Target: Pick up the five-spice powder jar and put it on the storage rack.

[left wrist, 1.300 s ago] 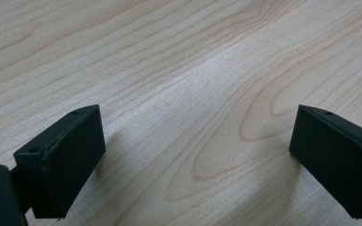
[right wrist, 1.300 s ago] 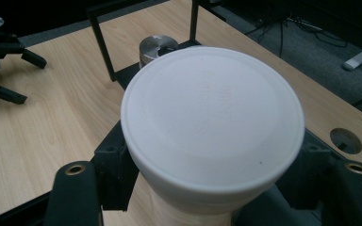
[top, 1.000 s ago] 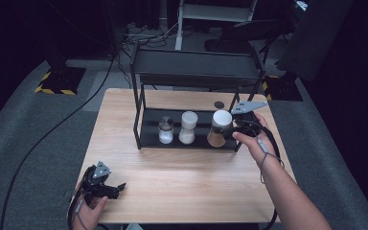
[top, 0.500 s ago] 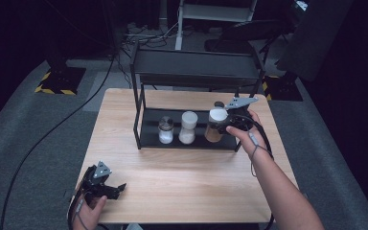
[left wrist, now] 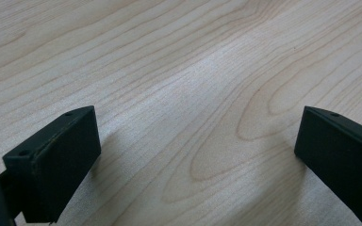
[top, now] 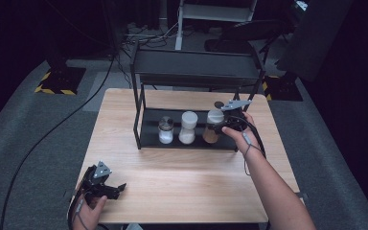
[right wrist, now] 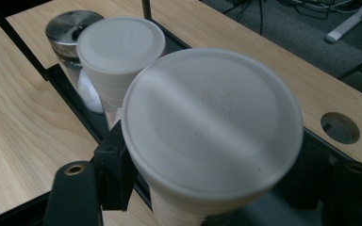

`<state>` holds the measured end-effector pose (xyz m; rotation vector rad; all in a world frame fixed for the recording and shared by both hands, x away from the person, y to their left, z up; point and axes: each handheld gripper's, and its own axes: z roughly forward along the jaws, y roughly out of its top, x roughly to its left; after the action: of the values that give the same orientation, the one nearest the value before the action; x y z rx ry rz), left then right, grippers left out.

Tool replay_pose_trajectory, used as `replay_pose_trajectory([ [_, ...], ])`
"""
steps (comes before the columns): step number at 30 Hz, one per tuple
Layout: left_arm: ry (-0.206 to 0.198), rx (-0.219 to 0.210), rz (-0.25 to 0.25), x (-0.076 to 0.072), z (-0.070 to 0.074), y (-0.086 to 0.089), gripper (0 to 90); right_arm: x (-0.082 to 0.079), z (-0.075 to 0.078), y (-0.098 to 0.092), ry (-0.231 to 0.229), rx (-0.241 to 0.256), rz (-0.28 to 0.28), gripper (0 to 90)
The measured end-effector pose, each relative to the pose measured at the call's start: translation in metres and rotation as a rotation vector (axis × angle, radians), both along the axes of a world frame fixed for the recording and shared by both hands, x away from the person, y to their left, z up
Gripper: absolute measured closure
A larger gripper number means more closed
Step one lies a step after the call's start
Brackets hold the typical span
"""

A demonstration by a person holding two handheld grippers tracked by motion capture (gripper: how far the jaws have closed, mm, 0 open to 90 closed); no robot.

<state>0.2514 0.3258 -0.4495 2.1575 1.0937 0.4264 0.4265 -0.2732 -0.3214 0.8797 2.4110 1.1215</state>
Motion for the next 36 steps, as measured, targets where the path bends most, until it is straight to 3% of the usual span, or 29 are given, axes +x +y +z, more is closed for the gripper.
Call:
replay_pose_trajectory([
  [21,0.0,0.001,0.001,0.0,0.0,0.0,0.1,0.013,-0.02,0.01,0.039,-0.025,-0.015,33.3],
  [29,0.0,0.0,0.001,0.0,0.0,0.0,0.1,0.018,-0.026,0.003,0.057,0.007,-0.026,33.0],
  [33,0.0,0.001,0.001,0.0,0.0,0.0,0.1,0.019,-0.023,0.0,0.059,0.034,-0.033,20.7],
  [36,0.0,0.001,0.001,0.0,0.0,0.0,0.1,0.016,-0.016,0.001,0.038,0.027,-0.026,14.9],
])
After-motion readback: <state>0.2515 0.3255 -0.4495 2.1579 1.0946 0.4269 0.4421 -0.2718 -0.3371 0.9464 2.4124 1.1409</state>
